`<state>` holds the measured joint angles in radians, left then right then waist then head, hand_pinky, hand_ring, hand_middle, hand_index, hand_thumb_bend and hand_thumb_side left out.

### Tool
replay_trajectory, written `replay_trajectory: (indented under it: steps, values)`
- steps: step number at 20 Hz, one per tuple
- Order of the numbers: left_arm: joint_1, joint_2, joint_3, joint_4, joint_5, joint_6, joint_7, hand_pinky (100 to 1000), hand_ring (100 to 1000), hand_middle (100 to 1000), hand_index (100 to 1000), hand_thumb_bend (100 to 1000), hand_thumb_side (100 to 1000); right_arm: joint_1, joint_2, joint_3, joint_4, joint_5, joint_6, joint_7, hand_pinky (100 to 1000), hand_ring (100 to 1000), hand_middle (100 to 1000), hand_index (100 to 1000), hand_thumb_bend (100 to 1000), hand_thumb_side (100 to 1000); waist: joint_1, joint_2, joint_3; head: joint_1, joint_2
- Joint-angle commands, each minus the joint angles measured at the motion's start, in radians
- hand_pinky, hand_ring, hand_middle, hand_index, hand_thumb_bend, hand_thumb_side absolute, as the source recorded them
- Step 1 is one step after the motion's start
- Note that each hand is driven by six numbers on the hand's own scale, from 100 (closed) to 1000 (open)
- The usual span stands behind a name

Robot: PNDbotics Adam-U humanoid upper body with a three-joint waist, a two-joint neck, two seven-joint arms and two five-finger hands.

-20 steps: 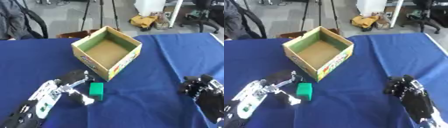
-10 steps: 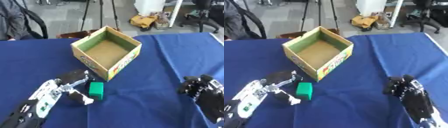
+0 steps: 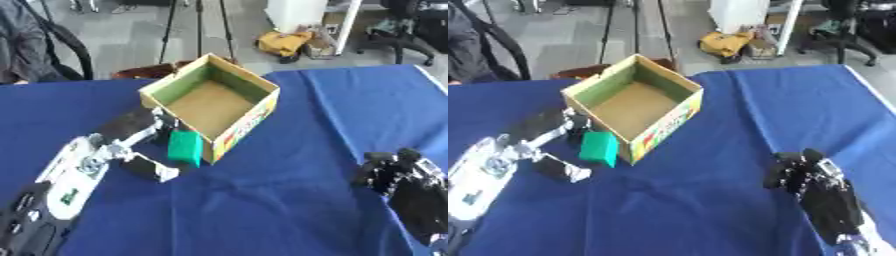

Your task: Pick up objects on the table and place them in the box.

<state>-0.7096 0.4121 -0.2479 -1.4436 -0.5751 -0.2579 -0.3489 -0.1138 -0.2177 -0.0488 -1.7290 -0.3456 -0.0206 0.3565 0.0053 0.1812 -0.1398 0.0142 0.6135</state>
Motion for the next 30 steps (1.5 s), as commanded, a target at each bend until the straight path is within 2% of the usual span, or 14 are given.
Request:
replay_trajectory:
  steps: [1,4,8,12,14,16,18,19,20,21,22,25,29,30]
  values:
    - [-0.064,0.04,0.04,-0.011,0.094,0.065,0.004,368,542,252,500,100,294,-0.006,-0.022,-0.001,-0.008,0.002,0.001,0.006,643,581,564,747,100,922,0.001,-0.02,-0.008,0.004,-0.014]
    - [-0.13,0.017,0.065,0.099,0.106,0.125,0.043,370,551,254,503,100,319,-0.011,-0.024,0.006,-0.007,0.0,0.002,0.012,644,582,564,747,100,921,0.004,-0.019,-0.026,0.017,-0.022]
    - [-0.21,-0.043,0.103,0.324,0.026,0.167,0.142,383,568,266,512,100,302,-0.028,-0.024,0.02,-0.007,0.0,0.005,0.026,644,582,564,747,100,924,0.011,-0.005,-0.072,0.047,-0.047]
    - [-0.266,-0.089,0.148,0.536,-0.099,0.161,0.263,402,580,284,528,100,286,-0.055,-0.02,0.042,-0.007,0.0,0.013,0.046,644,582,564,747,100,934,0.024,0.017,-0.137,0.084,-0.082]
    - [-0.281,-0.097,0.162,0.598,-0.149,0.142,0.307,408,583,291,535,100,272,-0.065,-0.017,0.051,-0.005,0.003,0.017,0.056,644,582,564,747,100,936,0.031,0.024,-0.162,0.092,-0.096]
    - [-0.292,-0.102,0.168,0.637,-0.195,0.127,0.336,448,613,336,577,100,209,-0.072,-0.016,0.057,-0.005,0.004,0.02,0.062,644,582,564,747,100,938,0.037,0.03,-0.179,0.097,-0.104]
    - [-0.299,-0.105,0.168,0.651,-0.25,0.114,0.354,534,683,433,647,114,420,-0.076,-0.015,0.059,-0.004,0.005,0.022,0.065,644,582,564,747,100,940,0.041,0.032,-0.186,0.098,-0.105]
    - [-0.301,-0.105,0.167,0.653,-0.278,0.108,0.357,596,743,509,715,291,612,-0.077,-0.015,0.059,-0.003,0.006,0.023,0.066,644,582,564,747,100,940,0.043,0.032,-0.187,0.098,-0.105]
    - [-0.303,-0.105,0.165,0.653,-0.31,0.102,0.356,640,776,559,744,396,725,-0.077,-0.016,0.06,-0.003,0.006,0.023,0.067,644,582,564,747,100,940,0.045,0.031,-0.187,0.098,-0.105]
    - [-0.304,-0.104,0.165,0.653,-0.343,0.1,0.353,663,793,587,750,444,829,-0.077,-0.016,0.06,-0.002,0.007,0.024,0.067,644,582,564,747,100,939,0.046,0.03,-0.187,0.099,-0.105]
    - [-0.304,-0.104,0.166,0.655,-0.375,0.097,0.344,674,804,595,751,471,894,-0.077,-0.016,0.06,-0.002,0.007,0.025,0.068,644,582,564,747,100,939,0.047,0.029,-0.187,0.098,-0.105]
    - [-0.304,-0.105,0.172,0.658,-0.439,0.09,0.313,717,842,638,763,535,1000,-0.077,-0.017,0.06,-0.002,0.004,0.026,0.068,644,582,564,747,100,936,0.047,0.024,-0.186,0.096,-0.106]
    - [-0.299,-0.101,0.182,0.641,-0.475,0.094,0.314,747,865,682,760,518,1000,-0.074,-0.019,0.058,-0.002,0.0,0.025,0.068,645,582,564,747,100,931,0.044,0.017,-0.181,0.092,-0.109]
    - [-0.297,-0.1,0.185,0.628,-0.468,0.093,0.324,742,863,671,750,489,963,-0.073,-0.019,0.056,-0.002,-0.002,0.025,0.067,645,582,564,747,100,930,0.042,0.015,-0.178,0.09,-0.108]
